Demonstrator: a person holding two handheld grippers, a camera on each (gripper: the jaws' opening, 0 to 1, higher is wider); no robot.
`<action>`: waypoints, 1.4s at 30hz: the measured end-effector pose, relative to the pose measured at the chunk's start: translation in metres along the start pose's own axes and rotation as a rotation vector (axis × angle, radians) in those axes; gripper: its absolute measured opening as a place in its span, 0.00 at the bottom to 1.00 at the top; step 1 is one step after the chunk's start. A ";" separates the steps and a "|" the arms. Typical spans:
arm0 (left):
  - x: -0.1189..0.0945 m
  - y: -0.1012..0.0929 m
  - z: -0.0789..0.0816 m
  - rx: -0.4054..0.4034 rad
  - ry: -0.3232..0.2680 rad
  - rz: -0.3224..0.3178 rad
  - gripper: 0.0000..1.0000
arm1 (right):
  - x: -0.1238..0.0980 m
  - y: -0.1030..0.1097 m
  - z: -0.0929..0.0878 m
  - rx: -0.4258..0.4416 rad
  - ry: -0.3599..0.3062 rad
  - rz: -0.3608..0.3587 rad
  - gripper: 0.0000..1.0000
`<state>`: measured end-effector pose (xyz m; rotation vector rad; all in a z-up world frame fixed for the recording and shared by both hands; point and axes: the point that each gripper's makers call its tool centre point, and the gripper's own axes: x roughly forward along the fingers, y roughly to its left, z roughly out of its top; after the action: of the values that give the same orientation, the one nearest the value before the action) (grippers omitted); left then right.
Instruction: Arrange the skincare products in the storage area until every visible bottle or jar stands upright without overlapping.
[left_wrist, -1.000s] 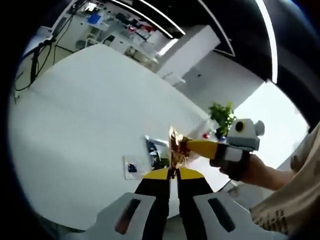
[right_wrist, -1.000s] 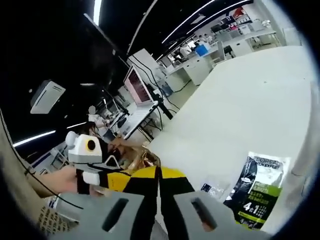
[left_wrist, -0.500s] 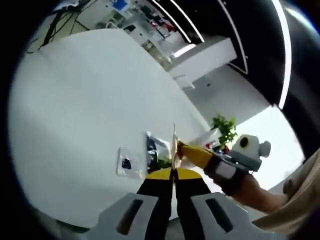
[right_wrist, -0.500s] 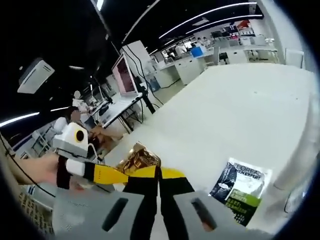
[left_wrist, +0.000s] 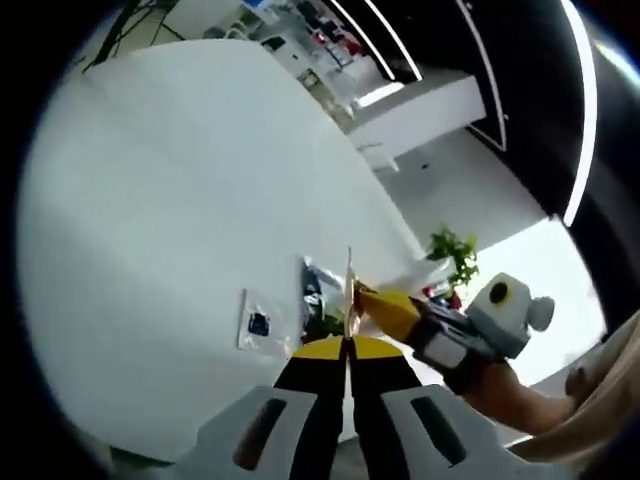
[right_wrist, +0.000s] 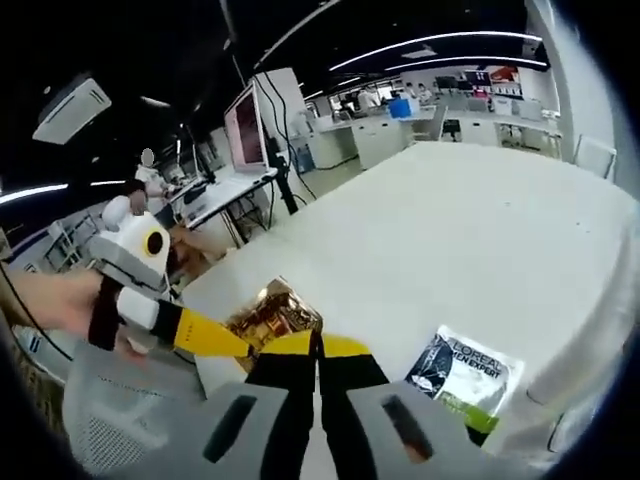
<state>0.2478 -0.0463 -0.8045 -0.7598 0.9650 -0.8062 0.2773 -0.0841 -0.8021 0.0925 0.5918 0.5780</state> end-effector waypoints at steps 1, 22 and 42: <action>0.001 0.002 0.001 -0.006 0.002 0.003 0.00 | 0.003 -0.001 0.000 -0.013 0.001 -0.005 0.01; 0.028 0.021 0.026 0.016 0.024 0.047 0.00 | 0.028 -0.031 0.006 -0.102 -0.005 -0.100 0.01; 0.064 0.038 0.039 0.000 0.076 0.073 0.00 | 0.047 -0.069 0.002 -0.106 0.009 -0.206 0.01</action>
<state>0.3144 -0.0743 -0.8475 -0.6942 1.0545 -0.7757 0.3439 -0.1163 -0.8412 -0.0703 0.5705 0.4085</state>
